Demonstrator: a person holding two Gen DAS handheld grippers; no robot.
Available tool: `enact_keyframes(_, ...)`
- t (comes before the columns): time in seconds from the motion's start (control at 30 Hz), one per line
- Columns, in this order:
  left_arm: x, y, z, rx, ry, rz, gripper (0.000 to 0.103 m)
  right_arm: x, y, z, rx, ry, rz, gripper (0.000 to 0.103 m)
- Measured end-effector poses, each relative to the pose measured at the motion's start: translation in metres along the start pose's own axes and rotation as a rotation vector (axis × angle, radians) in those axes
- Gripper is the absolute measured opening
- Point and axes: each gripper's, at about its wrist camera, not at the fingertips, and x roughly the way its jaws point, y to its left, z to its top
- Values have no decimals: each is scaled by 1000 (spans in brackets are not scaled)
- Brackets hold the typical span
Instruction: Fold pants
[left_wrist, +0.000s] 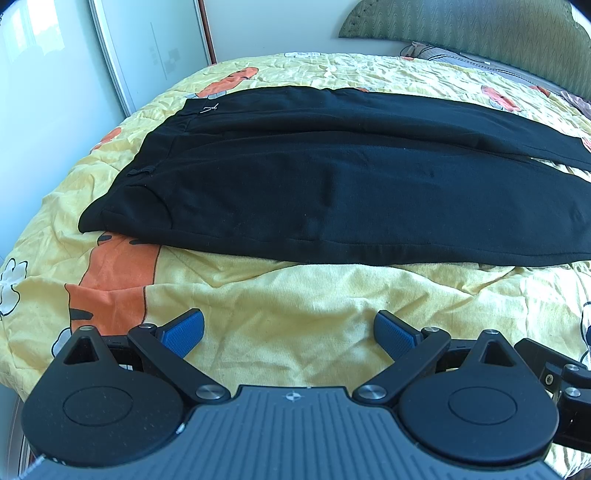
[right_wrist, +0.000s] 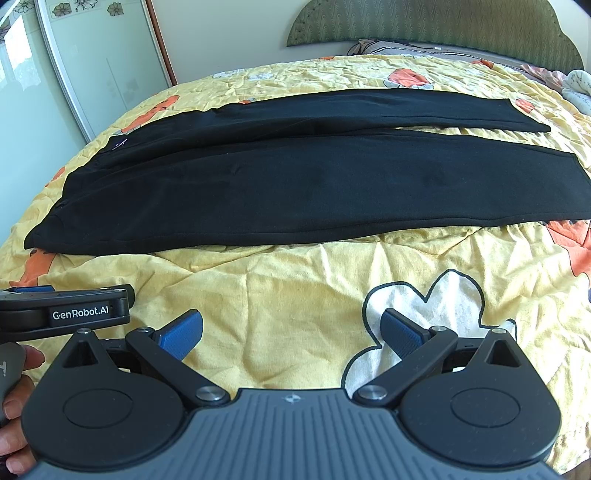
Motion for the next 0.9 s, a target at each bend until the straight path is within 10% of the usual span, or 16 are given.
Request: enact_keyframes(0.9,2,3,3,1,-15,-8,100,-6,3,9,-42,-77,44,103)
